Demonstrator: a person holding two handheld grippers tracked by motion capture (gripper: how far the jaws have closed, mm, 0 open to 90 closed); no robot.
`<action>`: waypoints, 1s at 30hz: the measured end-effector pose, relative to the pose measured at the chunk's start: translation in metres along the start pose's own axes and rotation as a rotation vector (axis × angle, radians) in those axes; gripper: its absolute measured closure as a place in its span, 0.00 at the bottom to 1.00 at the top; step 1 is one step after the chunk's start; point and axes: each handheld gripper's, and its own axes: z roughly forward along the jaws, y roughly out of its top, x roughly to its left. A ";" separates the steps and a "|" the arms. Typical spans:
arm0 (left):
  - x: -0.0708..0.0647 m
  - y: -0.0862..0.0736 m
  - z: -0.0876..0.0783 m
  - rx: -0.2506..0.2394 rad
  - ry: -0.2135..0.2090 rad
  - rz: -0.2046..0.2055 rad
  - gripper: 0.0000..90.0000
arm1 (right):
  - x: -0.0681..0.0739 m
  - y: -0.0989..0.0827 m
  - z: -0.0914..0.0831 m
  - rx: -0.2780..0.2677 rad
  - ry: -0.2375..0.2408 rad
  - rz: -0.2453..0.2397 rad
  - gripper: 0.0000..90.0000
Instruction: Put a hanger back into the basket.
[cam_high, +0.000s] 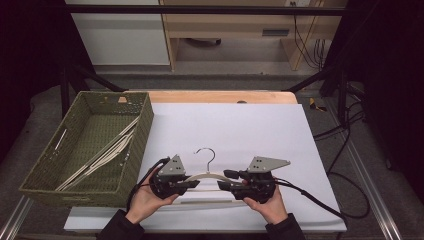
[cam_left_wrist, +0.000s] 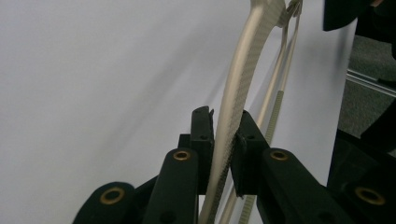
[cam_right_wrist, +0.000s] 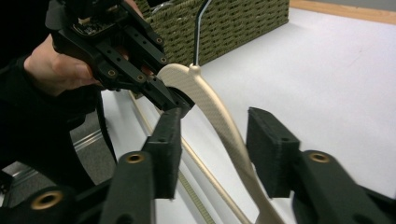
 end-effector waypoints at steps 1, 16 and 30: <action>0.000 0.000 -0.001 -0.013 0.017 -0.001 0.90 | 0.000 0.000 -0.001 -0.008 -0.005 -0.002 0.56; 0.009 -0.003 -0.020 -0.119 0.191 -0.122 0.90 | -0.018 0.003 -0.054 -0.168 -0.181 0.028 0.10; 0.004 0.014 -0.056 -0.216 0.256 -0.129 0.90 | -0.037 -0.009 -0.080 -0.160 -0.307 0.069 0.05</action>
